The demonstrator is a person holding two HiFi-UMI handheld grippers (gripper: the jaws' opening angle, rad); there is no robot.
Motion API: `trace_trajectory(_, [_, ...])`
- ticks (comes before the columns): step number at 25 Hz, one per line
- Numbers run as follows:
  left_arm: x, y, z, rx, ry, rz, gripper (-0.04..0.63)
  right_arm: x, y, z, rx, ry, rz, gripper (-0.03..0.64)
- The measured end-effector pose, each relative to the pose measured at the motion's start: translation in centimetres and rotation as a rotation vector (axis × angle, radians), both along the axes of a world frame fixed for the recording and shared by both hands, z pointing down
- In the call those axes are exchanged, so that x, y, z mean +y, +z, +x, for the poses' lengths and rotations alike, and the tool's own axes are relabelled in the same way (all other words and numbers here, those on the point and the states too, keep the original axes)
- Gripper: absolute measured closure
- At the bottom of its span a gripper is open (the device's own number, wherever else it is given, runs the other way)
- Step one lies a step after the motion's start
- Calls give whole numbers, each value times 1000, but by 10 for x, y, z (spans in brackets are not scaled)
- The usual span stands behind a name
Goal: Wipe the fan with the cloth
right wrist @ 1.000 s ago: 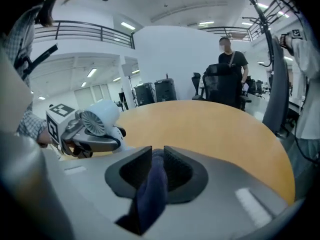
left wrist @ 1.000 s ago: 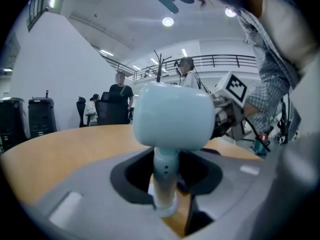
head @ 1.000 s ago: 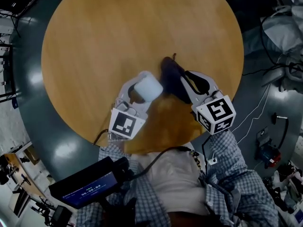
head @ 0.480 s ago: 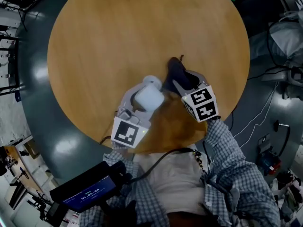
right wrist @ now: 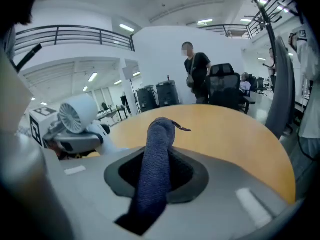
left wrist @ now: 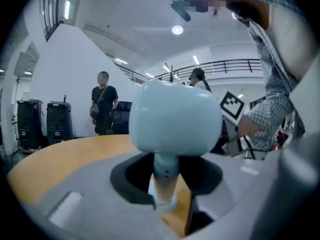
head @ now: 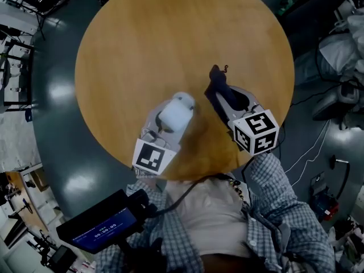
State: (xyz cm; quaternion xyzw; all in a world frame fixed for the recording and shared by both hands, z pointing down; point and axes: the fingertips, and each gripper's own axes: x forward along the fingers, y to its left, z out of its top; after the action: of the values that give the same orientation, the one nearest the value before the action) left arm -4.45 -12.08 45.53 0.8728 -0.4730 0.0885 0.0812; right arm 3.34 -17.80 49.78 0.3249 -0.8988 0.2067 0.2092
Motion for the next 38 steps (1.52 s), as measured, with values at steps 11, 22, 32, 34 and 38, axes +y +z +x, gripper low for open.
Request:
trace_trajectory(11, [3, -69, -12, -29, -28, 123, 457, 64, -235, -90, -121, -270, 526, 529])
trace_trajectory(22, [-3, -77, -21, -55, -58, 153, 457, 148, -220, -128, -58, -587, 549, 529])
trace_trajectory(32, [-1, -104, -18, 39, -28, 211, 457, 106, -256, -116, -440, -507, 247, 531])
trace_trajectory(34, [1, -108, -20, 52, -26, 214, 457, 81, -255, -108, -479, -450, 204, 531])
trace_trajectory(38, [1, -107, -27, 55, -39, 207, 457, 38, -242, -92, -587, -315, 94, 531])
